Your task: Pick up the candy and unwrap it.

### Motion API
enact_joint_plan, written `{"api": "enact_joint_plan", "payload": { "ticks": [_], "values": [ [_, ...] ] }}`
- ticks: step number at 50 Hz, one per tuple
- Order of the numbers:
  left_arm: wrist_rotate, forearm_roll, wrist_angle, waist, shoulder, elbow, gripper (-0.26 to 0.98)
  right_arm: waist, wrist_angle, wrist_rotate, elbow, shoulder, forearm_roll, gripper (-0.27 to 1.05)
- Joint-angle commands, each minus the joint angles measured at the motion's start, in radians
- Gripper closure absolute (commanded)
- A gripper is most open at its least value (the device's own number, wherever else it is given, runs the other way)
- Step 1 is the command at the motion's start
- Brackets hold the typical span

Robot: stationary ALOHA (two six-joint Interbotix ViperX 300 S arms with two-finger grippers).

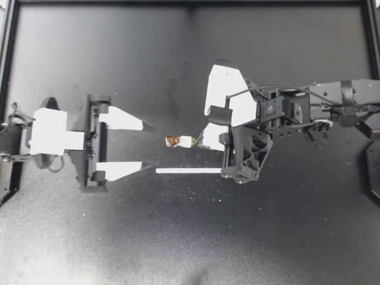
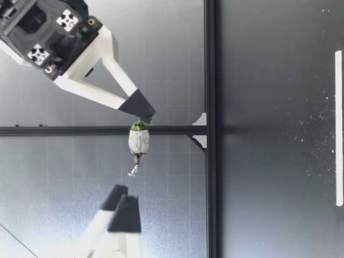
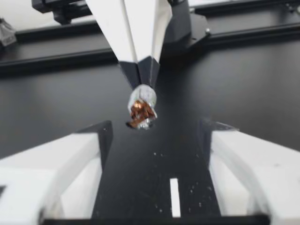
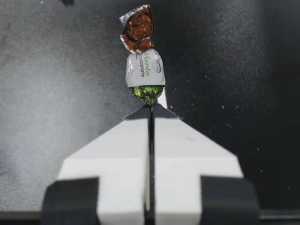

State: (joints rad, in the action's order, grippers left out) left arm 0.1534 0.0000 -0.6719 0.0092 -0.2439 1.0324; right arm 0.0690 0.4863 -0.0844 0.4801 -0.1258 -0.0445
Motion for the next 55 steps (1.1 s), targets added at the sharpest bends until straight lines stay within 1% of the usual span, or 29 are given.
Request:
{"api": "enact_joint_plan", "payload": {
  "ticks": [1,12,19,22,24,28,37,38,41,46,55],
  "values": [
    [0.002,-0.002,-0.015,0.0,0.009,-0.031,0.08,-0.012,-0.009,0.002,-0.028,-0.02,-0.002,0.95],
    [0.006,-0.002,-0.015,0.002,0.055,-0.067,0.08,-0.023,-0.009,-0.002,-0.028,-0.02,-0.002,0.95],
    [0.006,-0.002,-0.015,0.0,0.061,-0.074,0.09,-0.029,-0.009,-0.002,-0.028,-0.018,-0.002,0.95],
    [0.006,-0.002,-0.014,0.0,0.064,-0.077,0.11,-0.031,-0.009,-0.002,-0.026,-0.018,-0.002,0.95],
    [0.006,-0.002,-0.014,0.0,0.067,-0.078,0.14,-0.031,-0.009,-0.002,-0.026,-0.018,-0.002,0.95],
    [0.006,-0.002,-0.008,0.002,0.071,-0.081,0.28,-0.032,-0.009,-0.002,-0.028,-0.018,-0.002,0.95],
    [0.008,0.0,-0.008,0.002,0.067,-0.078,0.67,-0.031,-0.009,-0.003,-0.023,-0.018,-0.002,0.95],
    [0.006,0.0,-0.012,0.0,0.063,-0.072,0.73,-0.031,-0.009,-0.005,-0.021,-0.017,-0.002,0.95],
    [0.006,0.0,-0.012,0.0,0.057,-0.069,0.82,-0.031,-0.009,-0.005,-0.02,-0.017,-0.005,0.95],
    [-0.005,0.0,-0.012,0.002,0.055,-0.06,0.9,-0.031,-0.011,-0.003,-0.018,-0.017,-0.008,0.95],
    [-0.017,-0.002,-0.025,0.0,0.038,-0.037,0.91,-0.031,-0.025,-0.002,0.005,-0.026,-0.008,0.95]
  ]
}}
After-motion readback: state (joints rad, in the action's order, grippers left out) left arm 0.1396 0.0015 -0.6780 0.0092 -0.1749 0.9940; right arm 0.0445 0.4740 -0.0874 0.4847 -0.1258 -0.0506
